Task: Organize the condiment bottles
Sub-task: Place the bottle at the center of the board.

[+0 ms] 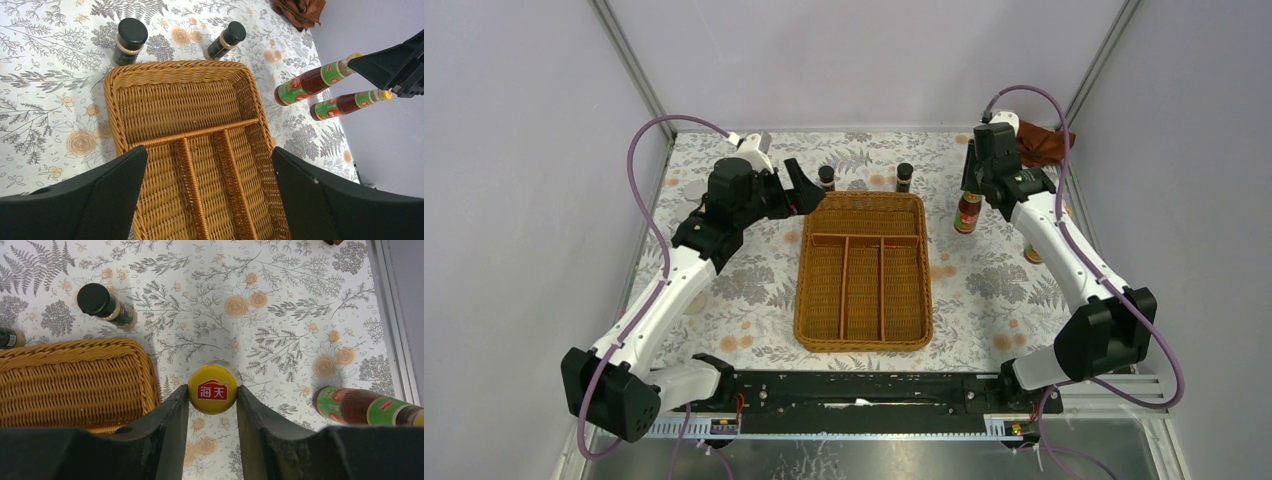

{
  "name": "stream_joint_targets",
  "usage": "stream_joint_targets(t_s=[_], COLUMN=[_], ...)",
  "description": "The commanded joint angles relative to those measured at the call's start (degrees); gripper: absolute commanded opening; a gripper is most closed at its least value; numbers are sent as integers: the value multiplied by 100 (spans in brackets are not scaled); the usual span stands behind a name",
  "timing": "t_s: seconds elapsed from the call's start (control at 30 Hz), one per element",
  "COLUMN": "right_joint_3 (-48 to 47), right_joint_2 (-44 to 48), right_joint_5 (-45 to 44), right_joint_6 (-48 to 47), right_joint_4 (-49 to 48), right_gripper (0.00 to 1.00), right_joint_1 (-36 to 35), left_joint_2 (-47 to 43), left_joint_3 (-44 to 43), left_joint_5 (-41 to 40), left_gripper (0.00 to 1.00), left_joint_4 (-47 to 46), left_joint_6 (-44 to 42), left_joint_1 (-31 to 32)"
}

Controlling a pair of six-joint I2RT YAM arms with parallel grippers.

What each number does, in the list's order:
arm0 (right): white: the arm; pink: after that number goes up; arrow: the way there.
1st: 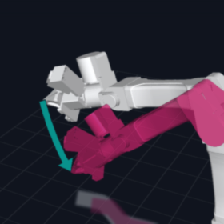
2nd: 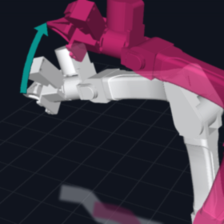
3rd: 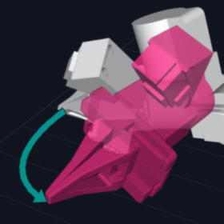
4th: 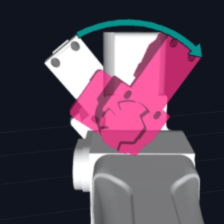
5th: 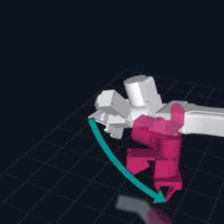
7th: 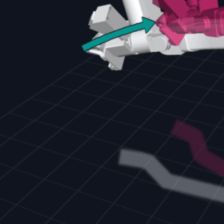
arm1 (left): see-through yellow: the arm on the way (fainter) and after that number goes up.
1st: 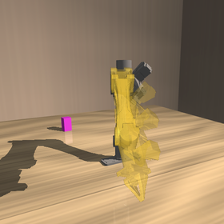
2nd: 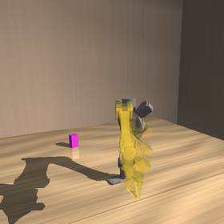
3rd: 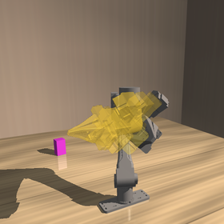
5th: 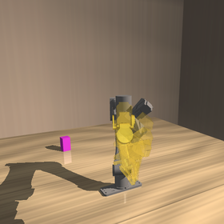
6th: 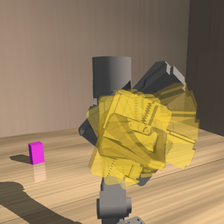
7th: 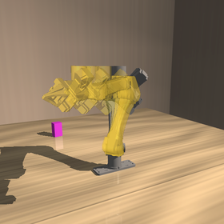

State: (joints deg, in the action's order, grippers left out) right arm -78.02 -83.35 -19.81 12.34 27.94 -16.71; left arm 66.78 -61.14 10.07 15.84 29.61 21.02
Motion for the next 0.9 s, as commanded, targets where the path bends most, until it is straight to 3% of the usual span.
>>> stream_joint_targets(t_s=[0.0, 0.87], right_joint_3=[-64, 114], right_joint_2=[311, -524], right_joint_5=[131, 425], right_joint_6=[104, 120], right_joint_4=[-1018, -1773], right_gripper=[0, 0], right_joint_1=[110, 465], left_joint_2=[-15, 365], left_joint_3=[-6, -77], left_joint_5=[-54, -154], left_gripper=[98, 98], left_joint_4=[81, 45], left_joint_6=[-156, -315], left_joint_1=[34, 34])
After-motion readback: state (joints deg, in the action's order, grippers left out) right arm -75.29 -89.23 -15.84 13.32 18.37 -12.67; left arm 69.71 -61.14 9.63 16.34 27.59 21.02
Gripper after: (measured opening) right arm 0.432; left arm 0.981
